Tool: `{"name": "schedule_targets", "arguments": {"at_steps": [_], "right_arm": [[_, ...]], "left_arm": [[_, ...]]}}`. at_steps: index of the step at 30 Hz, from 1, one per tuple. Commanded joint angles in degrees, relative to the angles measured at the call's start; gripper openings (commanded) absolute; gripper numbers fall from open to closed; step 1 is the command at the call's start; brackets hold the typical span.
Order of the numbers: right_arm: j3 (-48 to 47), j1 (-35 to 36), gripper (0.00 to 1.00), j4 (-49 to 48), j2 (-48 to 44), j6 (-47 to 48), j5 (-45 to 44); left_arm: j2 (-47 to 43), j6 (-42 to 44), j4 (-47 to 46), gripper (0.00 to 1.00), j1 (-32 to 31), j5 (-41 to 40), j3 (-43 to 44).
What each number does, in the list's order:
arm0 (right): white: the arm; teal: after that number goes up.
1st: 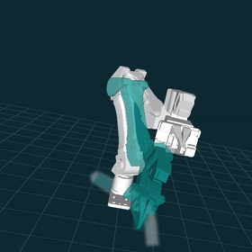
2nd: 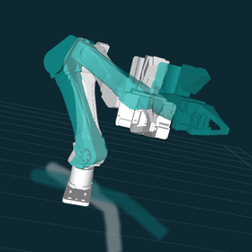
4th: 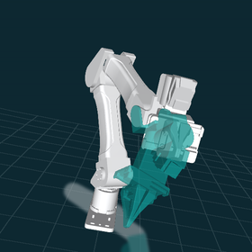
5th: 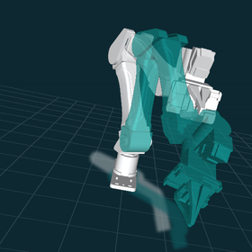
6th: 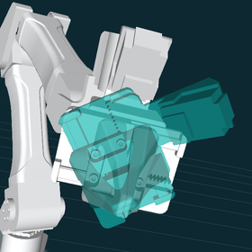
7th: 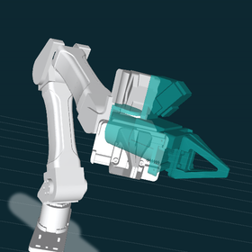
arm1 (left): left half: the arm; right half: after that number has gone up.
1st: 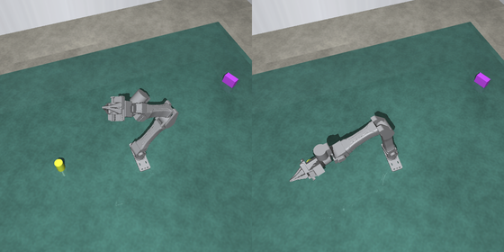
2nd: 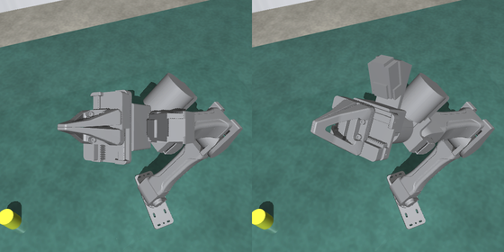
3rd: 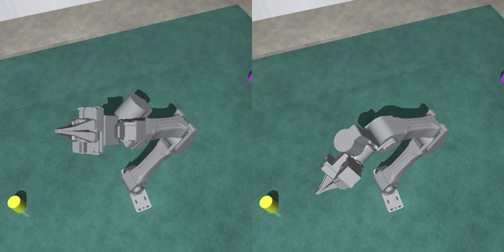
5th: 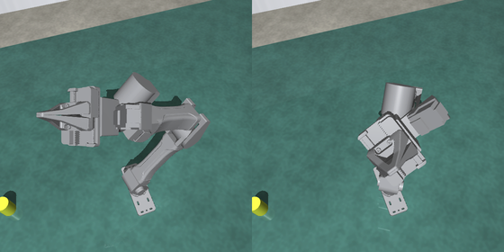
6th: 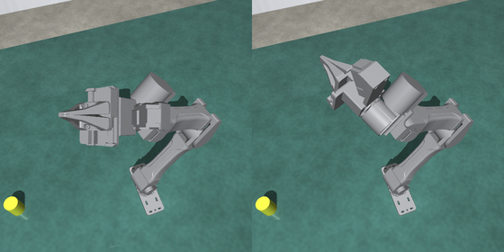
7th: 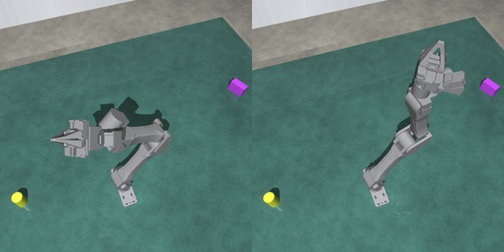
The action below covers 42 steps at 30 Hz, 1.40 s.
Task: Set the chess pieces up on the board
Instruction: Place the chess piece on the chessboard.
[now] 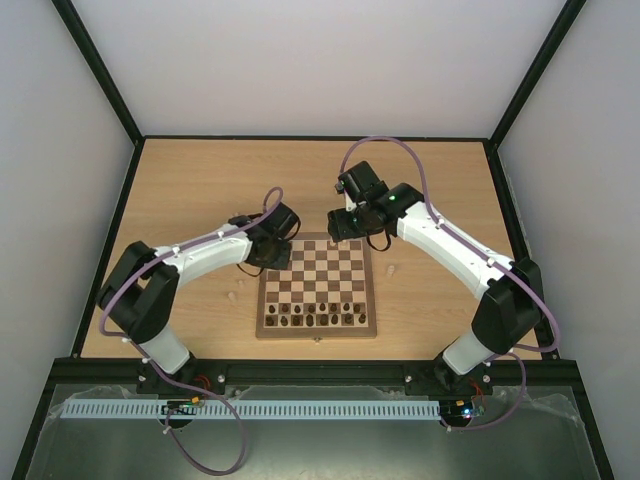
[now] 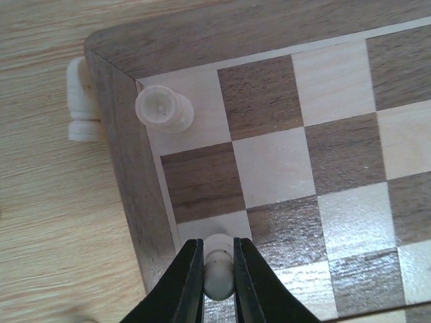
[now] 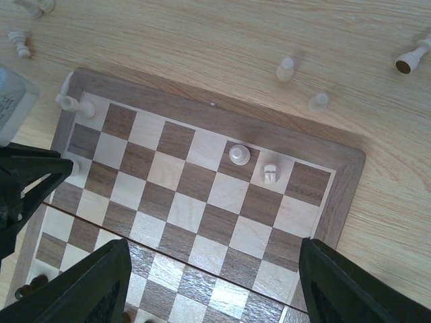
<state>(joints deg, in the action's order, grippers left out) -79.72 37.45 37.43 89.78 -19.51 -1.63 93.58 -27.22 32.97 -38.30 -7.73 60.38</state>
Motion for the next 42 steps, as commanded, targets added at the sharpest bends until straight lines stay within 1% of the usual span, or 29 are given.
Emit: {"name": "schedule_targets", "arguments": {"at_steps": [1, 14, 31, 36, 42], "right_arm": [[0.89, -0.27, 0.69, 2.55, -1.83, 0.13, -1.25], [1.44, -0.27, 0.69, 2.24, -2.06, 0.26, -1.52], [1.64, -0.32, 0.69, 1.93, -1.69, 0.27, -1.19], [1.62, -0.27, 0.69, 1.85, -1.44, 0.35, -0.97], [1.61, -0.27, 0.69, 1.83, -1.31, 0.34, -0.75]], "left_arm": [[2.17, 0.14, -1.06, 0.09, 0.13, -0.44, 2.22], [5.58, 1.28, -1.25, 0.09, 2.15, -0.75, 5.48], [6.61, 1.39, -1.60, 0.11, 2.49, -1.97, 4.68], [6.68, 1.39, -1.45, 0.14, 2.66, -2.38, 4.57], [5.98, 1.25, -1.11, 0.22, 2.70, -2.40, 4.31]]}}
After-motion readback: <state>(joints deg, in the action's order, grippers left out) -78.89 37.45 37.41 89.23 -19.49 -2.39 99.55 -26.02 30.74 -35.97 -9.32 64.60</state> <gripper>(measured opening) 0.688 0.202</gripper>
